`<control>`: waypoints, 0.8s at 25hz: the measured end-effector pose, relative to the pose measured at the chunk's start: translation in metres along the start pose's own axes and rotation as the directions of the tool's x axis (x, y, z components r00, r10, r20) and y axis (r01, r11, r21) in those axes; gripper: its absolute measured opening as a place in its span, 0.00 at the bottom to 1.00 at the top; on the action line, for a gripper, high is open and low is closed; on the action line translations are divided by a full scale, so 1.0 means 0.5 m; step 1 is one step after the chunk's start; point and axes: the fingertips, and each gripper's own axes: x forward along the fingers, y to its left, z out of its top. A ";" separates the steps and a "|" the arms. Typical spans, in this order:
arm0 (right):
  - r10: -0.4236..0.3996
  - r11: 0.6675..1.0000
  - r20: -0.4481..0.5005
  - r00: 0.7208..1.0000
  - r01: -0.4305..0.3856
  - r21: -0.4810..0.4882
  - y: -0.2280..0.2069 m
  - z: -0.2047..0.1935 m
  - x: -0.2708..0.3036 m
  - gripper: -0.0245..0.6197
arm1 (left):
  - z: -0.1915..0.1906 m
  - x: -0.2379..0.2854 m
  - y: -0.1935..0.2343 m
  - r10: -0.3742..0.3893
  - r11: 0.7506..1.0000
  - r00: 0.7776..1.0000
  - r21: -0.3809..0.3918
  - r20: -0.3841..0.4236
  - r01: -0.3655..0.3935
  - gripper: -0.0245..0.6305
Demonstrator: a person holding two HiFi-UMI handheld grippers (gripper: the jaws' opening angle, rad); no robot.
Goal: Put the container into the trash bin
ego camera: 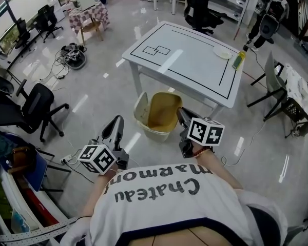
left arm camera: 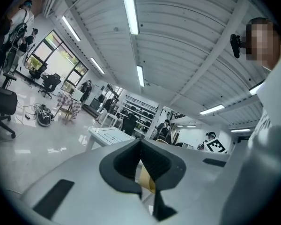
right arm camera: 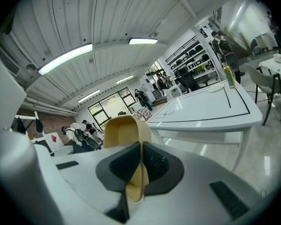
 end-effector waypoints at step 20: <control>0.010 1.000 -0.051 0.999 -0.011 -0.027 -0.052 0.026 0.165 0.10 | -0.033 0.112 0.097 0.023 1.000 1.000 -0.005 -0.008 -0.023 0.07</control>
